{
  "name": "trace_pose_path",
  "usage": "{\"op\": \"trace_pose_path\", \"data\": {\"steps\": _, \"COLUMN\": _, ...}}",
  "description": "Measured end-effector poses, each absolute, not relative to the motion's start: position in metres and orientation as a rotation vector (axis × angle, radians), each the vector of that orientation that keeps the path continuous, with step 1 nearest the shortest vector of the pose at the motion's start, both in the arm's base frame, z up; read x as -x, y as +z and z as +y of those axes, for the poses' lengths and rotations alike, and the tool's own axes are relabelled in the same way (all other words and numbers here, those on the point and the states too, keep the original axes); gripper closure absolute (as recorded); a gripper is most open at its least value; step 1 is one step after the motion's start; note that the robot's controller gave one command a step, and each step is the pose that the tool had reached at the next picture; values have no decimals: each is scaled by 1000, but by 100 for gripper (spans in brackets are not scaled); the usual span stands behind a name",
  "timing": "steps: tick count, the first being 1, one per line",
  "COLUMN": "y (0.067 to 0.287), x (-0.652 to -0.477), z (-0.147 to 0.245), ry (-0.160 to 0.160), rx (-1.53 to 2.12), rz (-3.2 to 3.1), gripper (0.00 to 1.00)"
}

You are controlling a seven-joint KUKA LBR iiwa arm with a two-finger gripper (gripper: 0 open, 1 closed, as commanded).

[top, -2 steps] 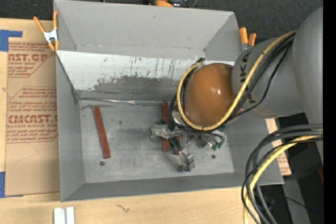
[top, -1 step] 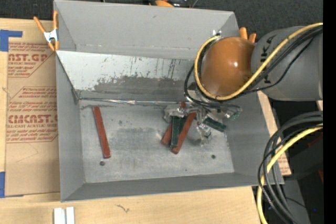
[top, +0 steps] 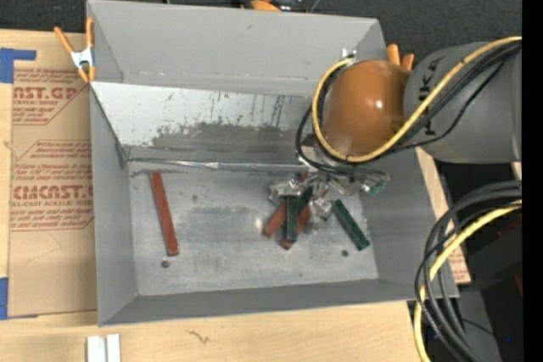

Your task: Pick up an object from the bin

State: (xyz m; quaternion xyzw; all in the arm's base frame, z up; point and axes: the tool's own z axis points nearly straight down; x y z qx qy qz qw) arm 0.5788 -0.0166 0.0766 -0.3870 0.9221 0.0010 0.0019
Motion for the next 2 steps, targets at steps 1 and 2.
{"op": "trace_pose_path", "data": {"steps": 1, "y": 184, "x": -577, "z": -24, "ry": -4, "rx": 1135, "rz": 2920, "gripper": 100}}
{"op": "trace_pose_path", "data": {"steps": 2, "y": 218, "x": -575, "z": -8, "ry": -1, "rx": 1109, "rz": 2933, "gripper": 100}}
